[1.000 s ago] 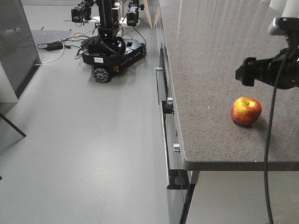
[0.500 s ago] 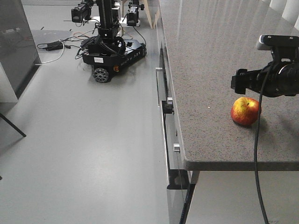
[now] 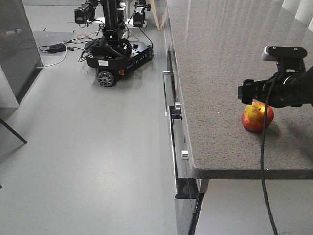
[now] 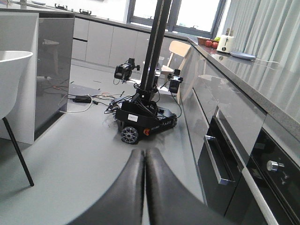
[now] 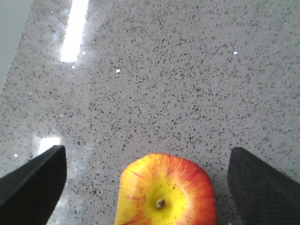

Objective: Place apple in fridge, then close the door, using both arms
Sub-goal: 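Lower the open right gripper over the red-yellow apple, then close the right gripper around the apple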

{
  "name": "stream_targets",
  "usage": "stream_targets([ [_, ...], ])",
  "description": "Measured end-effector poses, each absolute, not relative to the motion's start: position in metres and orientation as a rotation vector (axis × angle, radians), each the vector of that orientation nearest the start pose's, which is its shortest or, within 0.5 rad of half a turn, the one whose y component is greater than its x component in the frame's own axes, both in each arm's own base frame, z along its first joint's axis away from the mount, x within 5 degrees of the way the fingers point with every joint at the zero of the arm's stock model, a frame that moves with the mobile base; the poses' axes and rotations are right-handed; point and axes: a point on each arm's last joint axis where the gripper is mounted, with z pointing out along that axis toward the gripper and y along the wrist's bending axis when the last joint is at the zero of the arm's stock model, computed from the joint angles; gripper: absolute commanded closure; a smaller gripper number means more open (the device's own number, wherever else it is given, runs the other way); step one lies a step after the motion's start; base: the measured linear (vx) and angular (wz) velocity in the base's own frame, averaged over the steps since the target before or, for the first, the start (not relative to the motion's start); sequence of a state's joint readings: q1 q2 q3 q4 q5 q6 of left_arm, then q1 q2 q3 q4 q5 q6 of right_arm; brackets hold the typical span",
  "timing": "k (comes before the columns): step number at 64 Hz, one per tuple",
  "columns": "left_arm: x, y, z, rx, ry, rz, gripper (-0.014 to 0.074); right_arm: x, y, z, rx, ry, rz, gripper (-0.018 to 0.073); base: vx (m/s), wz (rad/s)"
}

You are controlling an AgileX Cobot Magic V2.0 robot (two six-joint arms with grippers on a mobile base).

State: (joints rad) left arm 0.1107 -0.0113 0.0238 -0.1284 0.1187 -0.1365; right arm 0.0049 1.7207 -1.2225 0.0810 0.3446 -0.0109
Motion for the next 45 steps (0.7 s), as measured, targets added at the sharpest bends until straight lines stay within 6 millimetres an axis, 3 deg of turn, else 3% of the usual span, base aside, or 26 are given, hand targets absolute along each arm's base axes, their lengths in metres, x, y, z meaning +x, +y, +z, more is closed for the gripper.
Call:
stream_targets([
  [34, 0.056, 0.005, 0.195, -0.289, 1.589, -0.131, 0.0602, 0.396, 0.004, 0.214, 0.061, 2.433, 0.066, -0.0062, 0.0, 0.0],
  [45, 0.056, 0.005, 0.195, -0.289, 1.589, -0.131, 0.0602, 0.397, 0.005, 0.208, 0.061, 2.458, 0.066, -0.0015, 0.0, 0.0],
])
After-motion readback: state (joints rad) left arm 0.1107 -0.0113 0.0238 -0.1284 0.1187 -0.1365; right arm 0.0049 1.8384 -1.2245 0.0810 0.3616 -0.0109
